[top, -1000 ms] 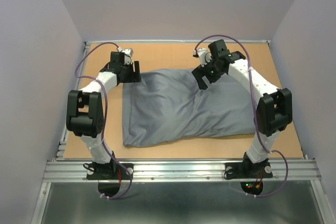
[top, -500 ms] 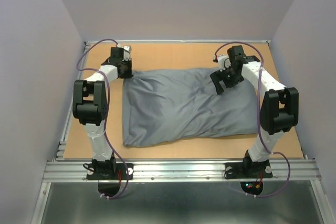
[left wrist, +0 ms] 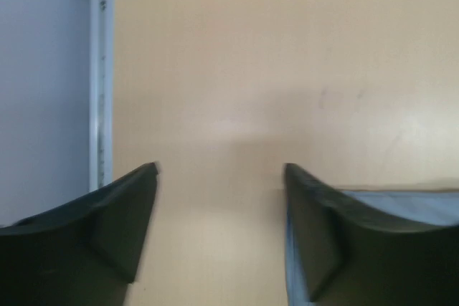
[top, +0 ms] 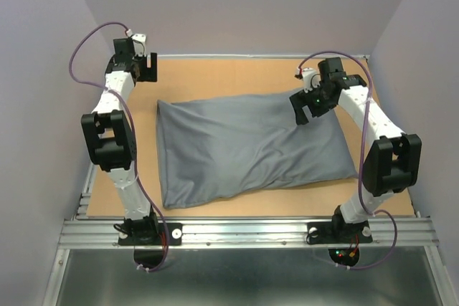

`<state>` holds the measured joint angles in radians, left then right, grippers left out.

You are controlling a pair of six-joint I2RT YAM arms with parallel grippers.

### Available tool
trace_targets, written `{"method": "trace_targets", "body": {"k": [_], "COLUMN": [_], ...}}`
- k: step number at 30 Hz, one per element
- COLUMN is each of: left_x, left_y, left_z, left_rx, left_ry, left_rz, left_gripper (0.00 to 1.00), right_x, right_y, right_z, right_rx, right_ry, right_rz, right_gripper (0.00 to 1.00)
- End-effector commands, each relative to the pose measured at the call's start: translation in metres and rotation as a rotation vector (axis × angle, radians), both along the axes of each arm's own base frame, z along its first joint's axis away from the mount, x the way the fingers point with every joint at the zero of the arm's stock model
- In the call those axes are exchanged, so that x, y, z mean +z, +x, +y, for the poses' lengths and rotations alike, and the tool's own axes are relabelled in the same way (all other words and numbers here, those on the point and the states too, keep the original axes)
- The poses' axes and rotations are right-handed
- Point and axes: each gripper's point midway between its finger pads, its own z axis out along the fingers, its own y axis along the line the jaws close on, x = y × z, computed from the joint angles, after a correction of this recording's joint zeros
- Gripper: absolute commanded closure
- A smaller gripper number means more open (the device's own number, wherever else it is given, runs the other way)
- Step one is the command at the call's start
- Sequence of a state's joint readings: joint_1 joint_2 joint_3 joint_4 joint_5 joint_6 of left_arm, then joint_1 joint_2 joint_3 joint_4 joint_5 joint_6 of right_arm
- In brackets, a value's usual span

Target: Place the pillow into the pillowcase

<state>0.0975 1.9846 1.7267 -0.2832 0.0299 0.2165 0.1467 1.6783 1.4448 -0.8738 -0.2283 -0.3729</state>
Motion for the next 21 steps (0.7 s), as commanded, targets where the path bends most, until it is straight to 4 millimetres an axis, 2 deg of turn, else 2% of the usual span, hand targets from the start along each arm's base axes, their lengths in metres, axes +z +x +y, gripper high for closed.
{"method": "trace_targets", "body": {"k": [1,2,3,4,5,6,7,8,9,10,12,13,14,17,21], "left_x": [0.066,0.068,0.084,0.074,0.083,0.082,0.075,0.077,0.074,0.063,0.057,0.042,0.039,0.033,0.053], "left_y": [-0.037,-0.049,-0.063,-0.075,-0.084,-0.091,-0.098,-0.105,-0.109,-0.116,-0.125,-0.133,-0.136,-0.146,-0.148], "left_z": [-0.062,-0.076,-0.084,-0.092,-0.095,-0.097,-0.098,-0.097,-0.097,-0.095,-0.09,-0.088,-0.085,-0.082,-0.081], "left_rx": [-0.267,-0.323,-0.352,-0.358,-0.345,-0.334,-0.325,-0.309,-0.304,-0.299,-0.277,-0.266,-0.253,-0.245,-0.244], "left_ry": [-0.108,-0.14,-0.15,-0.189,-0.201,-0.218,-0.235,-0.244,-0.245,-0.241,-0.214,-0.21,-0.197,-0.179,-0.166], "left_rz": [-0.1,-0.092,-0.115,-0.084,-0.098,-0.093,-0.072,-0.069,-0.06,-0.033,-0.027,0.004,0.002,0.001,-0.064], "left_gripper": [0.01,0.01,0.01,0.01,0.01,0.01,0.01,0.01,0.01,0.01,0.01,0.01,0.01,0.01,0.01], "right_x": [0.064,0.069,0.075,0.078,0.078,0.077,0.072,0.068,0.056,0.05,0.045,0.03,0.028,0.017,0.022], "right_y": [-0.002,-0.003,-0.005,-0.005,-0.004,-0.006,-0.008,-0.007,-0.012,-0.013,-0.011,-0.018,-0.013,-0.018,-0.015], "right_z": [0.0,-0.003,-0.003,-0.006,-0.016,-0.014,-0.011,-0.02,-0.02,-0.019,-0.02,-0.019,-0.02,-0.022,-0.021], "right_rx": [-0.002,-0.019,-0.022,-0.039,-0.095,-0.102,-0.109,-0.151,-0.165,-0.18,-0.219,-0.228,-0.239,-0.26,-0.272], "right_ry": [0.074,0.09,0.136,0.165,0.198,0.233,0.248,0.262,0.274,0.295,0.331,0.331,0.334,0.328,0.341], "right_rz": [-0.121,-0.129,-0.131,-0.133,-0.119,-0.101,-0.081,-0.066,-0.031,-0.021,-0.036,-0.008,-0.031,-0.031,-0.053], "right_gripper": [0.0,0.0,0.0,0.0,0.0,0.0,0.0,0.0,0.0,0.0,0.0,0.0,0.0,0.0,0.0]}}
